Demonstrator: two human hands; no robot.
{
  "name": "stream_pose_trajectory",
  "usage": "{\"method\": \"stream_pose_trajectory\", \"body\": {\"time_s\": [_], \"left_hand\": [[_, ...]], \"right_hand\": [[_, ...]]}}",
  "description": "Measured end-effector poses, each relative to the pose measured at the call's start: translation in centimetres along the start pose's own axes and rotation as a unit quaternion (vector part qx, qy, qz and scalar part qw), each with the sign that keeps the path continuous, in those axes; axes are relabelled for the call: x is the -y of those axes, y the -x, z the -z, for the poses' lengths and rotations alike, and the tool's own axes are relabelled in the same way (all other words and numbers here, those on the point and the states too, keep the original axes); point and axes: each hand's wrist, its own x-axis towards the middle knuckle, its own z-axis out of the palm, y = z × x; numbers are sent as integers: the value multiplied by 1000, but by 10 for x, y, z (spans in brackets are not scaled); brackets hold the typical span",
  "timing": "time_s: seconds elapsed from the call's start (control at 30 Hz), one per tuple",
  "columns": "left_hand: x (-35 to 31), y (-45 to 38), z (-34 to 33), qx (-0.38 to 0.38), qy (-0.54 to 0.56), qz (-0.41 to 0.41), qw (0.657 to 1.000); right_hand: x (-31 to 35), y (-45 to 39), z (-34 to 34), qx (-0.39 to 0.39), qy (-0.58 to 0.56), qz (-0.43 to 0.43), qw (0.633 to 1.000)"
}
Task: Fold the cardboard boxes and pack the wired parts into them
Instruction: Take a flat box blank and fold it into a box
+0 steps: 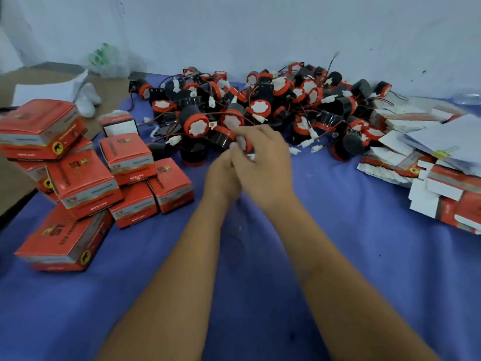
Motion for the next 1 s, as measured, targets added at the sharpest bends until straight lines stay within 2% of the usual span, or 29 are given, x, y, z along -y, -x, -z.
{"method": "stream_pose_trajectory", "body": {"time_s": [0.1, 0.2, 0.27, 0.37, 0.43, 0.5, 0.57, 0.63, 0.7, 0.77, 0.83, 0.87, 0.93, 1.0], "left_hand": [[-5, 1, -14, 27, -99, -16, 995], [-10, 7, -24, 48, -202, -31, 978], [-8, 9, -26, 38, -226, -35, 973], [-7, 9, -26, 29, -202, -39, 978], [-6, 8, -24, 14, -163, -36, 986], [-6, 8, -24, 8, -135, -32, 990], [-7, 10, -24, 8, -134, -31, 990], [-8, 10, -24, 9, -140, -33, 990], [-9, 10, -25, 13, -151, -36, 988], [-10, 9, -25, 16, -162, -43, 986], [-10, 9, -25, 15, -164, -47, 985], [-10, 9, -26, 13, -162, -48, 986], [-11, 10, -27, 6, -164, -53, 985], [-14, 11, -30, 1, -180, -63, 982]], "right_hand": [[-53, 1, 38, -87, 103, -108, 985], [-98, 11, 72, -134, 209, -200, 948], [-114, 13, 89, -171, 263, -245, 917], [-124, 14, 106, -232, 329, -304, 864], [-129, 18, 110, -211, 342, -366, 840], [-132, 20, 111, -107, 348, -435, 823], [-128, 19, 105, 10, 375, -463, 803], [-118, 16, 94, 59, 396, -417, 816], [-105, 15, 80, 65, 390, -301, 868], [-93, 17, 64, 73, 319, -203, 923], [-82, 18, 51, 92, 239, -144, 956], [-80, 18, 47, 90, 229, -108, 963], [-81, 17, 44, 58, 277, -65, 957], [-86, 14, 49, -4, 352, -115, 929]]}}
